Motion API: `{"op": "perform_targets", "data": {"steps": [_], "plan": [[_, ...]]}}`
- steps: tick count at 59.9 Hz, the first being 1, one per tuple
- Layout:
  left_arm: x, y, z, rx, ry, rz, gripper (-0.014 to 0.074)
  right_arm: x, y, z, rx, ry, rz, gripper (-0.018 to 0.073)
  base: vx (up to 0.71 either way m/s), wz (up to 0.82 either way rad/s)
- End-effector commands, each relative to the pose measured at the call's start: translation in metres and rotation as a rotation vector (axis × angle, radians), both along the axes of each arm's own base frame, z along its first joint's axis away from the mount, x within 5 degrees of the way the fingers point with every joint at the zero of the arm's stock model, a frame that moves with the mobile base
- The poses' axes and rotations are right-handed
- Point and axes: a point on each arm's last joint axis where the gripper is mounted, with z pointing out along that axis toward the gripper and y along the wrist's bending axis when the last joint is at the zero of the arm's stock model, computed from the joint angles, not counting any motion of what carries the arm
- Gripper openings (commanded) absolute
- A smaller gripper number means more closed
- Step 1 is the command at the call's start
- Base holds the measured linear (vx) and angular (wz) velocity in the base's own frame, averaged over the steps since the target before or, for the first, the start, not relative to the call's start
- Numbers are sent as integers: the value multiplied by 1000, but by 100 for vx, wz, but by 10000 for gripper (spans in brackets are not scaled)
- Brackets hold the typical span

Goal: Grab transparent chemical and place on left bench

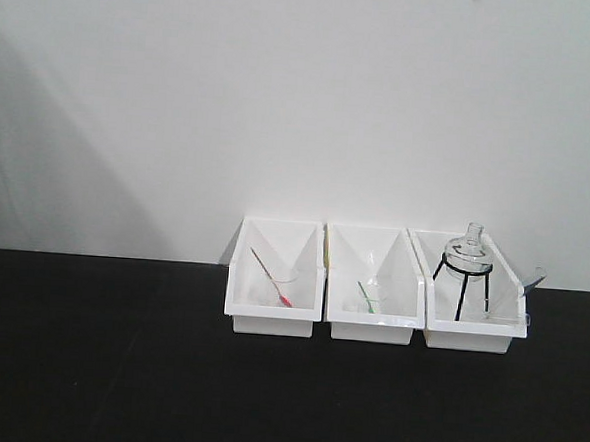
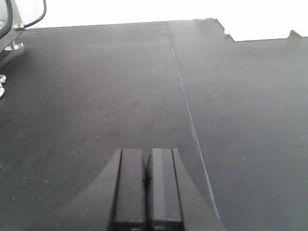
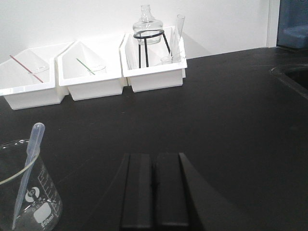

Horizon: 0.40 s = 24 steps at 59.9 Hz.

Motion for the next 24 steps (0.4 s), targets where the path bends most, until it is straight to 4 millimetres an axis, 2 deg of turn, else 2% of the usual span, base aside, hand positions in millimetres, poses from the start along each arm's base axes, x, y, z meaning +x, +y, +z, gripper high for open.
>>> {"op": "perform_targets", "data": {"steps": [1,24], "plan": [[-1,0,3,-14,-81,-1,-3,0,0,6,-10,-89,-1,-7,0,0],[-1,0,3,-14,-81,-1,-3,0,0,6,-10,-89,-1,-7,0,0]]}}
